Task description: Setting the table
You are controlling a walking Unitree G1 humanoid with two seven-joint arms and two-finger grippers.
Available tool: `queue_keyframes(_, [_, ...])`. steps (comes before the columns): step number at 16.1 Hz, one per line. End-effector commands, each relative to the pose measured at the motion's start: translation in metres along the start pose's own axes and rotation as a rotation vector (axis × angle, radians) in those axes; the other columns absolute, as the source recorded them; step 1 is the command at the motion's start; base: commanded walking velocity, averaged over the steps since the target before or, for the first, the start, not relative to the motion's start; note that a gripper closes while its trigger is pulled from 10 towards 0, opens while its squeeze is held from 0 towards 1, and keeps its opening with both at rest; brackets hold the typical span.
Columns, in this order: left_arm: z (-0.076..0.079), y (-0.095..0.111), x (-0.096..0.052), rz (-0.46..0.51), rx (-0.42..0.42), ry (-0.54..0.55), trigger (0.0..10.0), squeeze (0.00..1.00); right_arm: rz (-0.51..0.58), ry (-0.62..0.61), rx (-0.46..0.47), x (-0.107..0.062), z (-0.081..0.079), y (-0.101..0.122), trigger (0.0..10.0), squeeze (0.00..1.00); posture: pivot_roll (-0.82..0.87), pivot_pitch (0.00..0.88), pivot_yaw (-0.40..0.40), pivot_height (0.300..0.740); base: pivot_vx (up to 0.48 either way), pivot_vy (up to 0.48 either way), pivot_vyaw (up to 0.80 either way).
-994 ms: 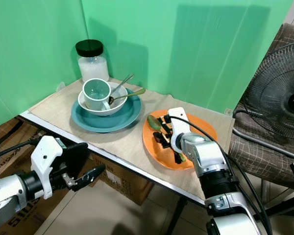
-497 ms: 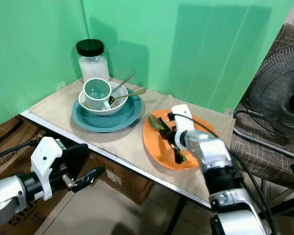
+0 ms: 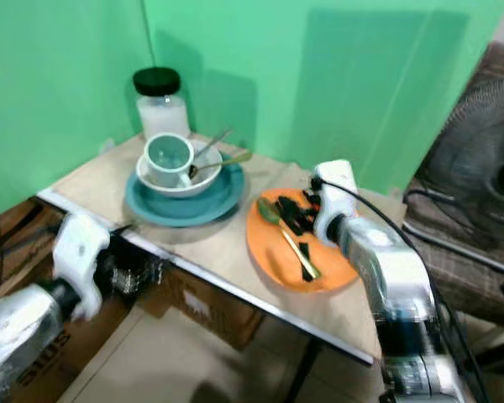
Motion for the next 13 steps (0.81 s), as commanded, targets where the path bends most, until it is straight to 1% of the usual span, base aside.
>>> queue_keyframes(1, [-0.006, 0.003, 0.003, 0.014, 0.024, 0.062, 10.0, 0.00, 0.054, -0.002, -0.025, -0.005, -0.008, 0.009, 10.0, 0.00, -0.05, 0.000, -0.013, 0.740, 0.000, 0.000, 0.00])
queue_keyframes(2, [-0.010, 0.004, 0.006, 0.022, -0.012, 0.120, 10.0, 0.00, 0.081, -0.001, -0.008, -0.011, -0.015, 0.009, 10.0, 0.00, -0.05, 0.000, -0.013, 0.740, 0.000, 0.000, 0.00])
queue_keyframes(4, [-0.015, 0.003, 0.005, 0.018, -0.057, 0.199, 10.0, 0.00, 0.126, -0.020, 0.009, -0.019, -0.021, 0.011, 10.0, 0.00, -0.05, 0.000, -0.011, 0.740, 0.000, -0.315, 0.00])
queue_keyframes(5, [-0.017, 0.001, 0.004, 0.012, -0.069, 0.226, 10.0, 0.00, 0.158, -0.036, 0.009, -0.022, -0.021, 0.016, 10.0, 0.00, -0.06, 0.000, -0.012, 0.740, 0.000, -0.368, 0.00])
queue_keyframes(6, [-0.017, -0.001, 0.003, 0.008, -0.070, 0.239, 10.0, 0.00, 0.180, -0.050, -0.007, -0.024, -0.021, 0.019, 10.0, 0.00, -0.06, 0.000, -0.012, 0.740, 0.000, -0.371, 0.00])
queue_keyframes(8, [-0.017, -0.002, 0.002, 0.004, -0.072, 0.250, 10.0, 0.00, 0.231, -0.058, 0.011, -0.025, -0.023, 0.027, 10.0, 0.00, -0.06, 0.000, -0.017, 0.740, 0.000, -0.371, 0.00])
queue_keyframes(11, [-0.018, -0.003, -0.001, -0.003, -0.070, 0.271, 10.0, 0.00, 0.240, -0.053, -0.020, -0.025, -0.028, 0.029, 10.0, 0.00, -0.05, 0.000, -0.026, 0.740, 0.000, -0.372, 0.00])
queue_keyframes(13, [-0.019, -0.004, -0.002, -0.008, -0.063, 0.280, 10.0, 0.00, 0.244, -0.057, -0.025, -0.025, -0.028, 0.029, 10.0, 0.00, -0.04, 0.000, -0.029, 0.740, 0.000, -0.375, 0.00])
Point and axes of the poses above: a point about 5 cm out from each wrist's last joint towards the gripper, its own x axis pointing out of the wrist towards the gripper, its own y axis along the axis of the wrist's last joint, z = x × y, the point moved 6 cm from there along x, pointing out of the wrist towards the gripper, and after that the axes turned 5 degrees about x, right-handed, at the moved point
